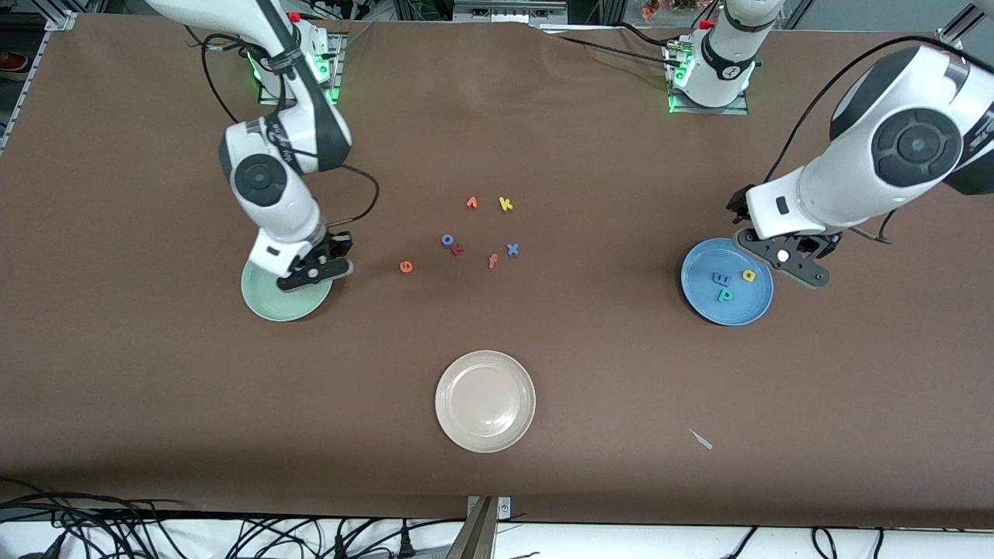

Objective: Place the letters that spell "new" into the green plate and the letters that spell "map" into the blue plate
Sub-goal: 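Drop the green u on the green plate while the left gripper retracts, then reach the right gripper to the orange e among the letters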

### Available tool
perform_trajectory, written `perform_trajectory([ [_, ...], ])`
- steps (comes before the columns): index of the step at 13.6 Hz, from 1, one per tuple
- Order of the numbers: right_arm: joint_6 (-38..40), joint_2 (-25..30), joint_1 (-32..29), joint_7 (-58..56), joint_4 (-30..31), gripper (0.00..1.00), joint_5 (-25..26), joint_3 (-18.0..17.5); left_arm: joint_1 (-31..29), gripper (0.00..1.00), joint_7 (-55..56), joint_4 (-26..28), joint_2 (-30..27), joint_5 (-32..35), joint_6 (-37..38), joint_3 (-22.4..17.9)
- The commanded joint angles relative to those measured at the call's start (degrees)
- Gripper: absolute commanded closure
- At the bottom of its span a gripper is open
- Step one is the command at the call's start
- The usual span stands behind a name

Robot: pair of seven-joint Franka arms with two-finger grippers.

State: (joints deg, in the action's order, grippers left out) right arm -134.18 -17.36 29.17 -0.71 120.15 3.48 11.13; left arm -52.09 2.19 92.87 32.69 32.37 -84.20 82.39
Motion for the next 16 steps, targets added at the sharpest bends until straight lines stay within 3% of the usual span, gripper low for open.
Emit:
perform_trajectory([
  [1,-1.0,1.0,0.4,-4.1,3.5,0.82,-0.3,2.7,1.5,0.0,0.1,-6.0,-0.9,-2.8,3.3,-0.5],
  [3,-5.7,1.5,0.4,-4.1,7.7,0.81,-0.8,3.5,6.0,0.0,0.4,-8.9,-3.3,-6.6,4.1,-5.7],
  [4,-9.0,1.5,0.4,-4.0,10.3,0.81,-0.8,3.5,8.6,0.0,0.3,-12.2,-4.7,-9.7,4.8,-10.5],
  [6,-10.7,1.6,0.4,-3.9,11.9,0.76,-2.6,3.5,17.0,0.0,0.1,-14.7,-9.6,-17.1,4.1,-25.4],
  [7,-10.7,1.7,0.4,-3.7,11.8,0.57,-2.7,3.5,22.2,0.0,0.2,-15.5,-12.3,-20.5,3.5,-33.2],
  [9,-10.4,2.2,0.4,-3.6,11.3,0.34,-2.9,3.5,32.7,0.0,0.6,-15.1,-15.7,-25.3,1.2,-48.6],
  [11,-8.7,2.2,0.4,-2.9,10.2,0.29,-3.4,3.1,37.5,0.0,0.7,-14.4,-17.6,-31.2,-2.0,-58.3],
  [13,-5.6,2.1,0.6,-0.4,6.8,0.29,-5.3,1.0,44.6,0.0,0.7,-11.1,-20.7,-32.3,-3.3,-68.1],
  [16,-4.2,0.9,1.4,7.2,2.8,0.29,-5.3,-1.5,51.7,0.0,0.5,-2.5,-27.4,-33.3,-8.0,-76.8],
])
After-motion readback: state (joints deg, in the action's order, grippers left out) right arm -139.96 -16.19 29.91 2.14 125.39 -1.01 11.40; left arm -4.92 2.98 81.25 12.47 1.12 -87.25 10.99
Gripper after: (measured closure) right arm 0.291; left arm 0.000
